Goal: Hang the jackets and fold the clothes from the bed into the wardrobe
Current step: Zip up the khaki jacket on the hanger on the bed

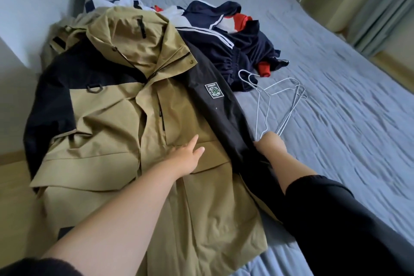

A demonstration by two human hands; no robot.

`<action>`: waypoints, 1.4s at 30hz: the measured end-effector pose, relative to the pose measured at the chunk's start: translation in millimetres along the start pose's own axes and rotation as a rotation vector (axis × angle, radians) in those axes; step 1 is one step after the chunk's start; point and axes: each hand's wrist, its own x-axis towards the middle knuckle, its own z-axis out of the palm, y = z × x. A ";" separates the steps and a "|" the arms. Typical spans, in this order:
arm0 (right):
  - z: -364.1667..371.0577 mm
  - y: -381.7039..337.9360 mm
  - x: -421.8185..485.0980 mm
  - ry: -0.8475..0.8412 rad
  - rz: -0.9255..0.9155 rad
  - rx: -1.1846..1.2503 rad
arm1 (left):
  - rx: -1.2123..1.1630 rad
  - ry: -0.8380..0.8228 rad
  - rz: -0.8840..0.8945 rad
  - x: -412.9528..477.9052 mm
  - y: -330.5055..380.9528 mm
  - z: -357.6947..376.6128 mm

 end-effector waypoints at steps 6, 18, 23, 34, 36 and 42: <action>-21.7 17.6 -3.5 0.063 0.120 -0.088 | -0.028 0.013 -0.033 -0.2 9.9 -4.4; -15.9 87.6 -27.8 0.197 0.220 -0.257 | -0.191 -0.047 0.003 -6.1 22.3 25.1; -9.5 77.2 -28.6 0.066 0.207 0.159 | -0.174 -0.048 0.025 -11.0 13.3 29.1; -13.0 78.0 -31.4 0.260 0.323 0.408 | -0.162 -0.031 0.083 -10.4 -1.7 37.7; -14.9 77.2 -33.9 0.356 0.339 0.392 | -0.178 -0.017 0.099 -10.3 -3.5 39.2; -24.0 32.0 -49.5 0.598 0.104 0.344 | -0.107 0.007 0.128 -14.1 -26.5 32.7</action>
